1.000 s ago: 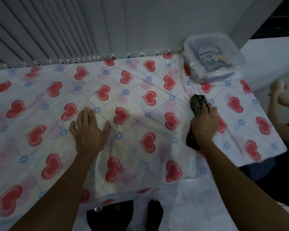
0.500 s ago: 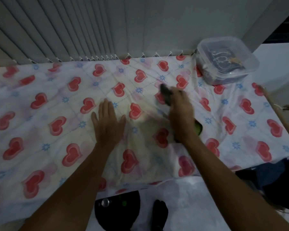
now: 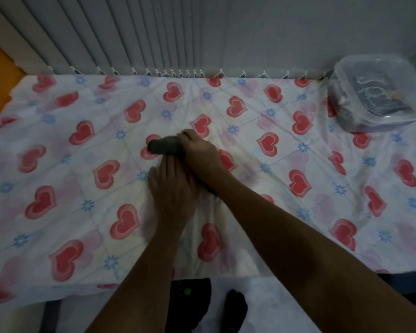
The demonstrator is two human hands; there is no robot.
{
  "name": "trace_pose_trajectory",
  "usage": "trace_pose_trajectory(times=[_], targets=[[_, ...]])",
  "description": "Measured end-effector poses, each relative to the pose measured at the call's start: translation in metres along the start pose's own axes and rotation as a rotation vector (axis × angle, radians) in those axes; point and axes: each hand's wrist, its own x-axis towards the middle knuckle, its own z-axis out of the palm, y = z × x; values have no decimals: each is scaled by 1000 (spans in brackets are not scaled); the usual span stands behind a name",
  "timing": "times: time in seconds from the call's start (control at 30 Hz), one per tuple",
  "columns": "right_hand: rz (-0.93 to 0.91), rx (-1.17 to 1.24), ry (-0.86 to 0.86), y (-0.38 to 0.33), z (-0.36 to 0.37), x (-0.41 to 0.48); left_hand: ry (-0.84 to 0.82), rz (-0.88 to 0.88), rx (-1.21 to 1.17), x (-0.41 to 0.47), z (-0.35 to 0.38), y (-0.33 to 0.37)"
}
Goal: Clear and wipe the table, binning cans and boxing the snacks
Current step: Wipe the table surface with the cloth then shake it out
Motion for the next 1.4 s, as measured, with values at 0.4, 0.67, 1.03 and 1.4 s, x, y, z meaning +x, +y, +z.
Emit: trace_pose_trajectory(times=[0.4,0.67,1.03,1.4], targets=[[417,-221,155,155,-87,-183,-44,-38,54,0,-2,8],[611,55,195,151,-116,-217,-58,-42,70,1,-4,11],[378,-263,19,123,-75,-188,-27,-34,65,-1,0,8],[562,-327,114,155,-106,-282,-38,-22,47,-1,-3,11]])
